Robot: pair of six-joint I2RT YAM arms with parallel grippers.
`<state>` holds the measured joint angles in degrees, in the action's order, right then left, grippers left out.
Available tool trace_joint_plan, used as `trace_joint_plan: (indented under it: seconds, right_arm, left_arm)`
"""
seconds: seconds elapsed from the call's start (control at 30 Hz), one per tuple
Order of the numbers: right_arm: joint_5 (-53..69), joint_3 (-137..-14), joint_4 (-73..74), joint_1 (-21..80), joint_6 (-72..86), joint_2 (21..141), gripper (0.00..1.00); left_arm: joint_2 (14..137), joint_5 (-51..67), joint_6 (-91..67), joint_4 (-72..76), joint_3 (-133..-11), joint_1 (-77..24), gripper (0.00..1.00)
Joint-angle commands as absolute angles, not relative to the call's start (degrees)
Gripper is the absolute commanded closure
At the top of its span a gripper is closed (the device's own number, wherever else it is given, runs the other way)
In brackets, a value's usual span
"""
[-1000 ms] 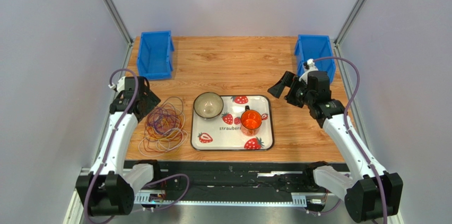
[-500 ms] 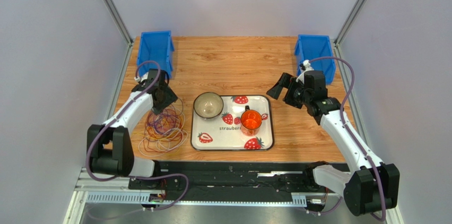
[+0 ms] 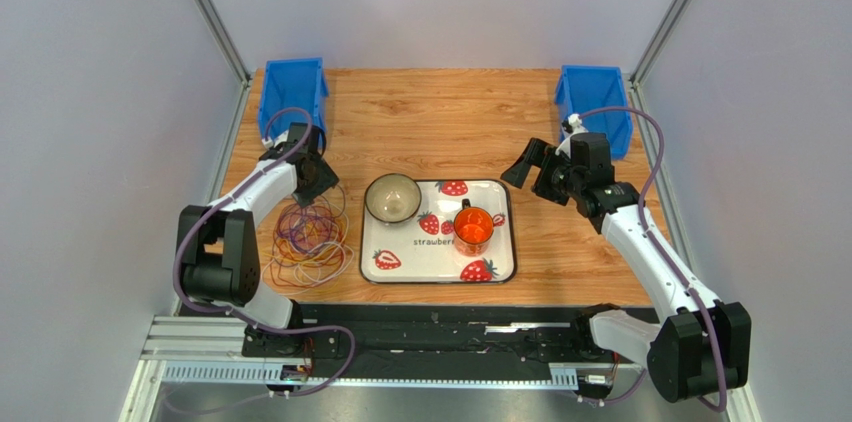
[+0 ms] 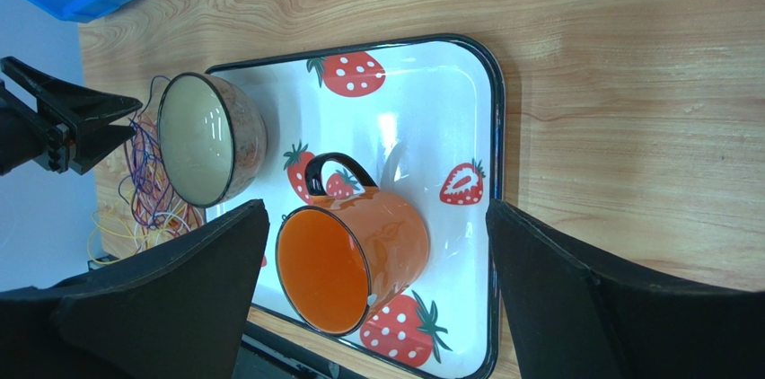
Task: Untangle the cables
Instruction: Pick up the cable from the cable.
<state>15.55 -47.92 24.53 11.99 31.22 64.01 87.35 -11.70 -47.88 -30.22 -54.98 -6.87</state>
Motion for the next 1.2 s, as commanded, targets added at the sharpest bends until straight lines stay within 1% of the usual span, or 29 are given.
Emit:
trace_joint_plan:
  seconds: [0.0, 0.03, 0.07, 0.13, 0.17, 0.2, 0.23, 0.3, 0.33, 0.53, 0.63, 0.83, 1.03, 1.17]
  right_arm:
    - [15.6, -48.4, 23.1, 12.6, 30.4, 64.0, 0.04]
    - [15.6, -48.3, 23.0, 12.6, 30.4, 64.0, 0.04]
    - [15.5, -48.3, 23.0, 12.6, 30.5, 64.0, 0.04]
    - [15.5, -48.2, 23.0, 12.7, 30.4, 64.1, 0.04]
    - [15.4, -48.2, 23.0, 12.6, 30.4, 64.1, 0.04]
    - [15.5, -48.2, 23.2, 12.7, 30.5, 64.2, 0.04]
    - [15.4, -48.2, 23.1, 12.7, 30.4, 64.1, 0.04]
    - [15.3, -48.3, 23.4, 12.7, 30.3, 64.0, 0.04]
    - [15.3, -48.3, 23.6, 12.6, 30.3, 63.9, 0.04]
    - [15.1, -48.9, 24.2, 12.7, 30.7, 63.2, 0.04]
    - [15.2, -49.1, 24.4, 13.2, 31.1, 62.5, 0.04]
    - [14.8, -49.9, 24.7, 14.8, 32.2, 60.9, 0.04]
    - [15.6, -50.7, 24.0, 17.0, 33.1, 58.7, 0.04]
    - [15.3, -52.6, 24.7, 19.6, 32.6, 57.6, 0.04]
  left_arm:
    - [89.0, -13.4, -48.9, -30.5, -57.7, -7.6, 0.35]
    - [89.1, -13.4, -48.9, -30.3, -57.8, -7.7, 0.38]
    - [89.3, -13.3, -48.7, -29.8, -57.7, -7.8, 0.43]
    - [89.6, -13.4, -48.7, -29.4, -57.8, -8.1, 0.47]
    - [90.1, -13.4, -48.6, -29.4, -58.0, -8.2, 0.56]
    - [90.4, -13.5, -48.5, -29.4, -58.1, -8.3, 0.58]
    - [90.6, -13.4, -48.3, -29.2, -58.2, -8.3, 0.69]
    - [91.1, -13.3, -48.3, -29.3, -58.4, -8.3, 0.86]
    - [91.1, -13.2, -48.3, -29.4, -58.4, -8.3, 1.00]
    - [88.0, -13.4, -47.8, -32.1, -59.6, -8.4, 1.00]
    - [83.9, -12.9, -46.9, -35.6, -61.8, -8.4, 1.00]
    - [71.7, -13.3, -45.2, -44.0, -68.5, -8.4, 1.00]
    - [65.7, -13.0, -44.2, -52.0, -77.1, -8.5, 1.00]
    - [62.8, -10.6, -44.9, -54.7, -81.6, -8.5, 1.00]
